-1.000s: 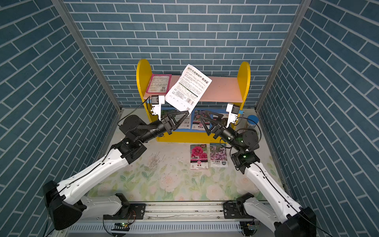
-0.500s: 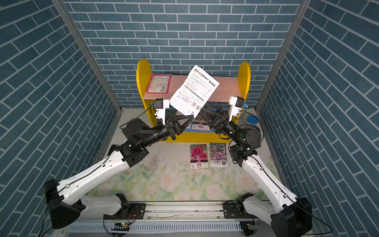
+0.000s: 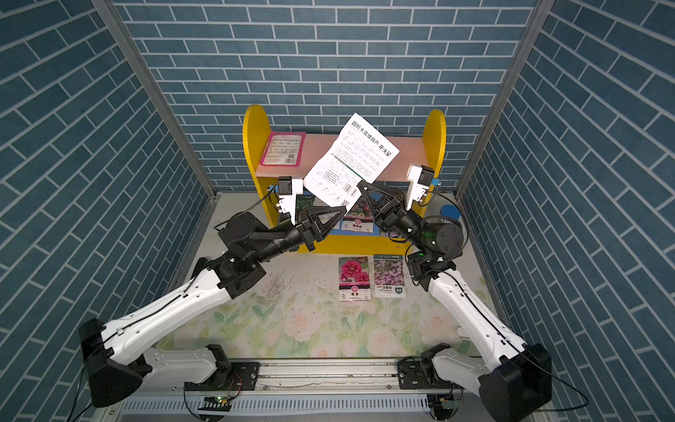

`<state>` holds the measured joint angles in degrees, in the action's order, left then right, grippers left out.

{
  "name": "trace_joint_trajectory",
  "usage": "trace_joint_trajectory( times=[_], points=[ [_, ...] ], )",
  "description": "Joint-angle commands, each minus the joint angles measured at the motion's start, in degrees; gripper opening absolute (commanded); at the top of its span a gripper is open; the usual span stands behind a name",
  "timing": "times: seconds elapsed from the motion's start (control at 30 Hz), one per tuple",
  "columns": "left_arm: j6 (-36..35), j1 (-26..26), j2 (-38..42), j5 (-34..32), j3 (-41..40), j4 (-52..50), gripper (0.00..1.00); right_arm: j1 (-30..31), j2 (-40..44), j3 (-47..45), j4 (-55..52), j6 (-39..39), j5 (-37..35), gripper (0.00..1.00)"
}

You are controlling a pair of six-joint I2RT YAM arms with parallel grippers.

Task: Take the seed bag off the shelf
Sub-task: Pick up the seed packet from the shelf, then place the seed packet at the center of the board.

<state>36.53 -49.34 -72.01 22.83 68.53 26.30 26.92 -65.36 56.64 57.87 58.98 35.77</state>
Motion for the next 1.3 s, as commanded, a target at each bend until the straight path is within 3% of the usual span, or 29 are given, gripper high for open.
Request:
trace_joint_trajectory(
  times=[0.0,0.2,0.37,0.47,0.57,0.8,0.97,1.27],
  points=[
    [-1.6,-0.3,0.2,-0.4,1.1,-1.1,0.03,-0.5,0.7,1.9,1.4,-0.1,0.2,0.00],
    [-5.6,-0.3,0.1,-4.4,4.1,-9.6,0.46,-1.0,2.0,1.9,-2.2,-1.3,0.6,0.00],
    [-11.0,-0.1,0.9,-10.9,8.4,-23.0,0.81,-1.6,6.1,1.6,-15.2,-8.0,0.4,0.00],
    [-13.2,0.1,2.6,-13.6,8.9,-28.3,0.95,-1.9,9.2,0.6,-22.3,-11.9,0.4,0.00],
    [-15.2,0.3,4.6,-16.6,8.9,-33.3,1.00,-2.0,11.9,0.3,-30.5,-15.7,0.4,0.00],
    [-19.7,0.3,9.0,-21.5,10.0,-45.2,1.00,-2.0,16.1,-2.1,-45.5,-21.3,1.1,0.00],
    [-20.5,0.3,11.3,-24.0,10.9,-54.0,1.00,-1.8,15.4,-7.6,-50.4,-23.5,2.5,0.00],
    [-19.5,0.3,12.9,-29.4,11.3,-68.1,1.00,1.2,9.8,-17.4,-49.6,-25.1,0.4,0.00]
  ],
)
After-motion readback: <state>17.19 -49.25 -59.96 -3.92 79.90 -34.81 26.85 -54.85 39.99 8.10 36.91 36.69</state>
